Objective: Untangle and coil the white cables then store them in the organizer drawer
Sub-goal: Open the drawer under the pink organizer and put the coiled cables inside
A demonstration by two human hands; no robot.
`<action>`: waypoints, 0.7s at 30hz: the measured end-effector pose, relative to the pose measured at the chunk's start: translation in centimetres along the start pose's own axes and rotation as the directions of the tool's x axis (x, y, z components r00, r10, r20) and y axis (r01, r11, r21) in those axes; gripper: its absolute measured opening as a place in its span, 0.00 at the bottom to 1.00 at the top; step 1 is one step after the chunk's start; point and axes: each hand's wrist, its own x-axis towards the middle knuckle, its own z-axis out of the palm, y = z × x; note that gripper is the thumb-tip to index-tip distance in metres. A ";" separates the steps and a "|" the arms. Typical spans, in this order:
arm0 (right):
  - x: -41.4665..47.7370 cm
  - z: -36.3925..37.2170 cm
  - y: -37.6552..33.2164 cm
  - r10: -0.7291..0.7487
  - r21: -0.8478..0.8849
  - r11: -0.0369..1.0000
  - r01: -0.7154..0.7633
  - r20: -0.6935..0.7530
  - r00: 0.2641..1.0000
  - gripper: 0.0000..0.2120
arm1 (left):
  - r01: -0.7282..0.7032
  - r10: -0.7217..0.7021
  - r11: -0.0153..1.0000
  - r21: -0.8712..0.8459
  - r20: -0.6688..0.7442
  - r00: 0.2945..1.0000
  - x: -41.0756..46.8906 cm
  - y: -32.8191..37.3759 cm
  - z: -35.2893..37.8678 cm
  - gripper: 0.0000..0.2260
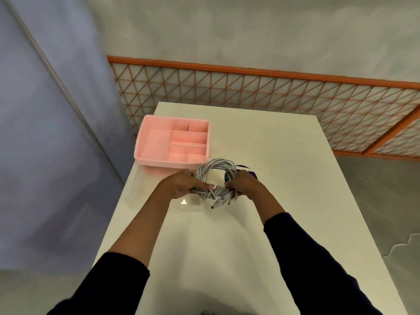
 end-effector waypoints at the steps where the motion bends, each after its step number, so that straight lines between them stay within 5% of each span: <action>1: -0.1 0.8 -0.6 0.001 -0.002 1.000 -0.001 0.026 1.000 0.07 | 0.015 -0.015 1.000 -0.027 -0.007 1.000 -0.7 -0.3 -0.8 0.18; 4: -0.4 3.3 -2.3 0.021 0.029 0.999 -0.024 0.098 0.995 0.11 | 0.074 -0.082 0.992 -0.099 -0.080 0.993 -2.4 -1.5 -3.4 0.10; 11: -1.1 8.3 -5.3 0.083 0.087 0.991 -0.101 0.188 0.979 0.13 | 0.120 -0.179 0.867 -0.483 -0.077 0.981 -4.4 -5.0 -8.3 0.12; 21: 2.8 12.6 -5.9 0.160 0.124 0.978 -0.170 0.086 0.983 0.14 | 0.012 -0.120 0.888 -0.461 -0.206 0.971 -2.4 -6.4 -11.5 0.09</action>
